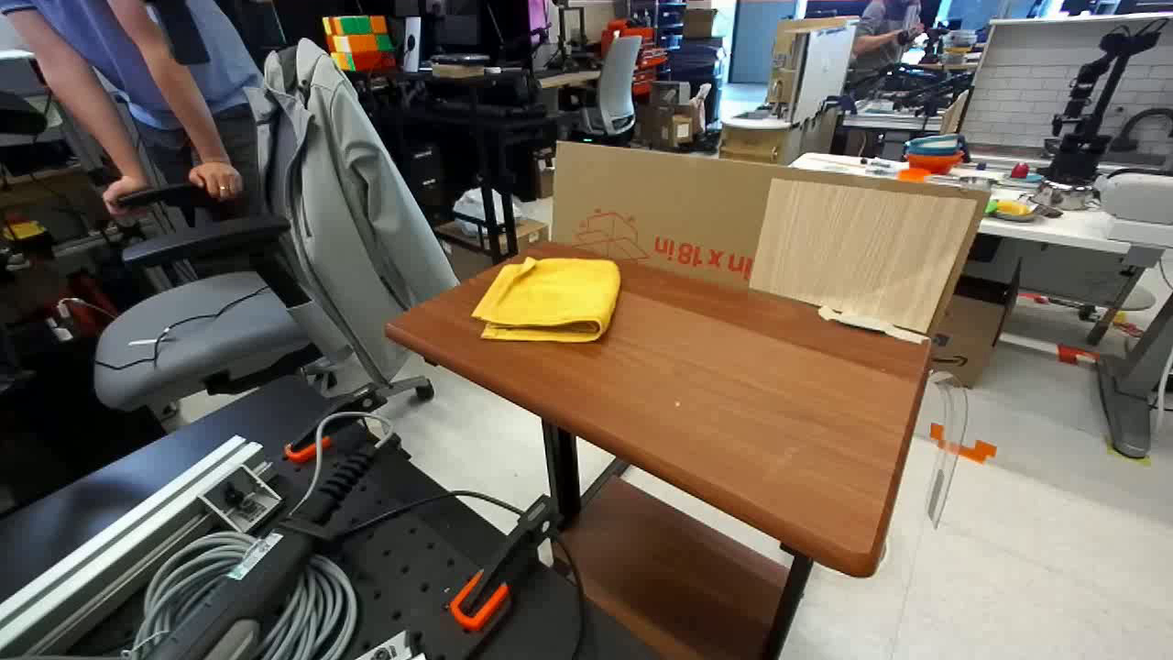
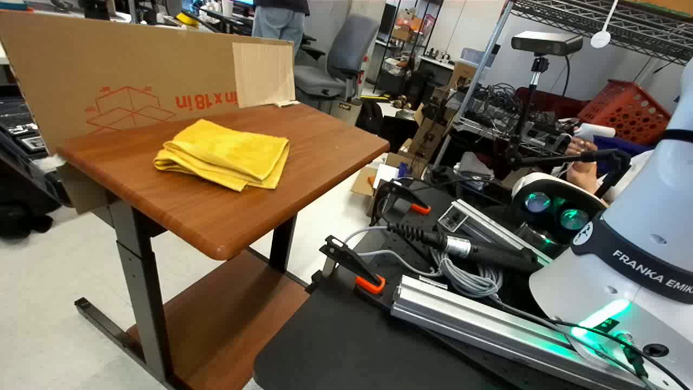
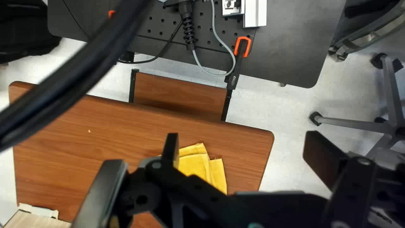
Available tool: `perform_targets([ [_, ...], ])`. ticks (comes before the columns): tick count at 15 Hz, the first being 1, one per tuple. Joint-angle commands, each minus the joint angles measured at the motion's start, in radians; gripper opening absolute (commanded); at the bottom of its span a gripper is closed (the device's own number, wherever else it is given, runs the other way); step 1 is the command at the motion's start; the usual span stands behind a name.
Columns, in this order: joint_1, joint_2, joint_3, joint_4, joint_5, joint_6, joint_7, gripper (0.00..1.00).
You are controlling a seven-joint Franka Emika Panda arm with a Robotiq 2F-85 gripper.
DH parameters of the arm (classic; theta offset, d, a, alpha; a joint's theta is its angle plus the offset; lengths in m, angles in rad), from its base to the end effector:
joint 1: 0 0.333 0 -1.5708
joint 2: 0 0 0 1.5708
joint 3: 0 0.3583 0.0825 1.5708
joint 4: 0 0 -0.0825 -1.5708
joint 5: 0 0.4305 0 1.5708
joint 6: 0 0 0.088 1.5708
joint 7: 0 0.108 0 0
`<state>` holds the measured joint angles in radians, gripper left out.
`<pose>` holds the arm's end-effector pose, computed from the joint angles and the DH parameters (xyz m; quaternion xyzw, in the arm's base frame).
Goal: Move the yellow towel to the right side of the table
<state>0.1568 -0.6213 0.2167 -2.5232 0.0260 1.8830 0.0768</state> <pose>0.3519 0.1458 0.4950 0.9910 0.1230 -0.0041 0.0523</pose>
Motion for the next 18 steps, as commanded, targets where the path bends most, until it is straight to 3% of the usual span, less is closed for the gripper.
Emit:
perform_targets([
  [1,0.01,0.002,-0.009,0.002,-0.005,-0.002,0.005,1.0],
  [5,0.01,0.002,-0.009,0.002,-0.005,-0.002,0.005,1.0],
  [9,-0.078,0.245,0.005,0.117,-0.023,0.004,0.027,1.0],
  [12,-0.145,0.405,0.022,0.158,-0.047,0.027,0.152,1.0],
  [16,-0.149,0.661,-0.056,0.266,-0.065,0.146,0.314,1.0],
  [17,-0.12,0.537,-0.061,0.173,-0.047,0.128,0.255,1.0],
  [18,-0.12,0.583,-0.074,0.192,-0.046,0.14,0.259,1.0],
])
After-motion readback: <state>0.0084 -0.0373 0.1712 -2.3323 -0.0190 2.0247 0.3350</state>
